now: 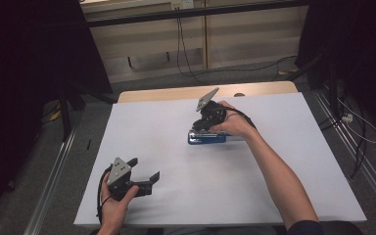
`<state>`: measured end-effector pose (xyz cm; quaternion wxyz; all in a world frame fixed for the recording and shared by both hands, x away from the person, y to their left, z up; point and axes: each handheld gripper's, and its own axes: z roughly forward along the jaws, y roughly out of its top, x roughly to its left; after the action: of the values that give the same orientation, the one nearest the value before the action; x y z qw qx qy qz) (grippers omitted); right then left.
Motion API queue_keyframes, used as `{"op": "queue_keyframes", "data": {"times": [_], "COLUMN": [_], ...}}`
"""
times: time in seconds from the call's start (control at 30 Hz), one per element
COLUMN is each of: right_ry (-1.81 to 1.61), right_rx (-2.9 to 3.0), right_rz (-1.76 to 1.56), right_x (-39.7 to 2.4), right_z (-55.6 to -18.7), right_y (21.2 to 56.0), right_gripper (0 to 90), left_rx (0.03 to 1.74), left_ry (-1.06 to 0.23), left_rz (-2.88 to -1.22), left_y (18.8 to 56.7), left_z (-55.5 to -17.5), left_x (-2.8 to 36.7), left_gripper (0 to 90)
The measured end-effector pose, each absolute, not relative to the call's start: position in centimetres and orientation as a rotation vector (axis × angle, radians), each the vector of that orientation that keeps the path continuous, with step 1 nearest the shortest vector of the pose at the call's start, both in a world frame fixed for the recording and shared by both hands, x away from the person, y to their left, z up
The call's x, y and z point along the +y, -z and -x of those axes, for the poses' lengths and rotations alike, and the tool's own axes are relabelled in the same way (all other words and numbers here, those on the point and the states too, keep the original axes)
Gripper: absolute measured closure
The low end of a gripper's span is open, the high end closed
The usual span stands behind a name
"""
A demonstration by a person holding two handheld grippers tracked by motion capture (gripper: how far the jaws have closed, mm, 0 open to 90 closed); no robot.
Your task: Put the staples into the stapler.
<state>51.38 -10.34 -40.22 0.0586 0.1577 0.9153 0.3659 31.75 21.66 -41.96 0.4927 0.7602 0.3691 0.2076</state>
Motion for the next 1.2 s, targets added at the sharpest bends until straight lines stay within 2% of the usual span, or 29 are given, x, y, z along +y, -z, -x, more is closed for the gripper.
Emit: {"op": "queue_keyframes", "data": {"times": [1.2], "right_ry": [-1.045], "right_rx": [2.808], "right_rz": [-0.348], "right_x": [-9.8], "right_z": [-51.5], "right_y": [41.3], "right_gripper": [79.1], "left_rx": [0.899], "left_ry": [-0.505], "left_rz": [-1.848], "left_y": [42.0], "left_z": [-31.8], "left_x": [21.6], "left_gripper": [5.2]}}
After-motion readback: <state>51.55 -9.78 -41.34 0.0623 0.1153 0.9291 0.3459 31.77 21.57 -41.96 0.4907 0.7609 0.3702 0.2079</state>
